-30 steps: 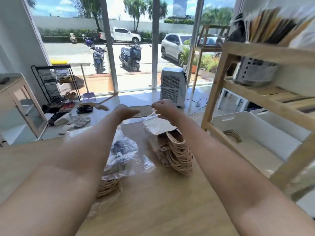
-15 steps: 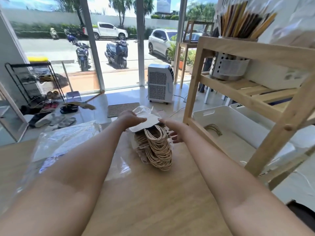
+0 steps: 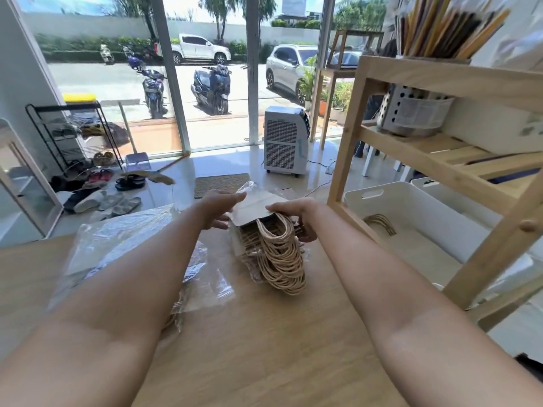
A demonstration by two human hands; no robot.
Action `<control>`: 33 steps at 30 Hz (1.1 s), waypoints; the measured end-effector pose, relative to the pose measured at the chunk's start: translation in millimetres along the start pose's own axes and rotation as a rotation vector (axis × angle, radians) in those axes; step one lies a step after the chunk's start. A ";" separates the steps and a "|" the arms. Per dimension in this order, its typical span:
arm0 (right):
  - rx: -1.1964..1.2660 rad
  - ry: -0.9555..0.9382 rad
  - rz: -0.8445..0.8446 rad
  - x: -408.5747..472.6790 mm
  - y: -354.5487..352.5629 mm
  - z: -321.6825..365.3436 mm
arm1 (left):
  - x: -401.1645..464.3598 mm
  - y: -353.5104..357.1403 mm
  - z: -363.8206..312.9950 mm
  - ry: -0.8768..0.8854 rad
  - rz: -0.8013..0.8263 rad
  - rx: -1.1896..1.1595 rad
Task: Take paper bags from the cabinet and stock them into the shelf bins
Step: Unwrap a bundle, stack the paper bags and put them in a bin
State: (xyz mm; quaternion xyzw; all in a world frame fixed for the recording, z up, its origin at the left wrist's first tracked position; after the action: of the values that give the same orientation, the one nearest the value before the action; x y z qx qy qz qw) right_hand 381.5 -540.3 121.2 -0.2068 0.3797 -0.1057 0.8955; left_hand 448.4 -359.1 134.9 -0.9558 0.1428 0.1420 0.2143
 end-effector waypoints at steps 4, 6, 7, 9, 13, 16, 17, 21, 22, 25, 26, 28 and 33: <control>0.063 0.005 0.043 -2.9 -0.2 -1.0 | -0.8 1.7 6.9 -0.040 0.036 -0.099; 0.114 0.020 0.071 -0.1 2.6 -3.8 | -2.3 2.1 6.8 -0.046 0.057 -0.120; 0.126 0.032 0.082 -1.3 4.8 -4.4 | -3.2 2.2 6.1 -0.048 0.066 -0.127; 0.132 0.061 0.110 -1.4 8.7 -1.8 | -3.1 1.6 5.1 -0.048 0.074 -0.135; 0.165 0.082 0.152 14.1 16.1 4.0 | -2.7 2.9 3.2 -0.043 0.095 -0.146; 0.152 0.029 0.127 3.3 21.4 3.8 | -2.3 3.3 2.9 -0.045 0.121 -0.139; 0.151 -0.011 0.101 1.1 20.2 3.4 | -2.0 3.2 3.2 -0.048 0.123 -0.137; 0.180 -0.044 0.043 -2.5 14.8 -2.8 | 2.0 1.2 5.1 -0.054 0.124 -0.141; 0.193 -0.042 0.066 -1.3 16.3 -1.4 | 3.0 0.9 5.6 -0.055 0.129 -0.136; 0.197 -0.017 0.136 0.6 22.7 -3.1 | 5.1 0.2 7.2 -0.060 0.155 -0.131; 0.191 -0.001 0.146 2.3 24.2 -5.1 | 5.7 -0.3 8.2 -0.063 0.161 -0.135; 0.198 -0.029 0.145 2.7 25.2 -5.8 | 6.6 -1.3 8.3 -0.066 0.169 -0.140; 0.240 -0.104 0.049 -1.4 15.9 0.5 | 7.5 -2.6 0.9 -0.060 0.124 -0.117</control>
State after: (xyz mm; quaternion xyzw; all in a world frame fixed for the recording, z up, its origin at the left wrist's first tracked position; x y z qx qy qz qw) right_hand 381.5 -525.5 115.2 -0.0938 0.3223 -0.1176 0.9346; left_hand 456.0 -358.1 132.6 -0.9513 0.1866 0.1918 0.1534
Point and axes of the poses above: each hand's wrist, its own x-axis towards the middle knuckle, its own y-axis out of the palm, z = x × y, the point moved 5 cm from there along x, towards the middle knuckle, and after that the axes turned 3 degrees about -z, right-handed, at the moved point
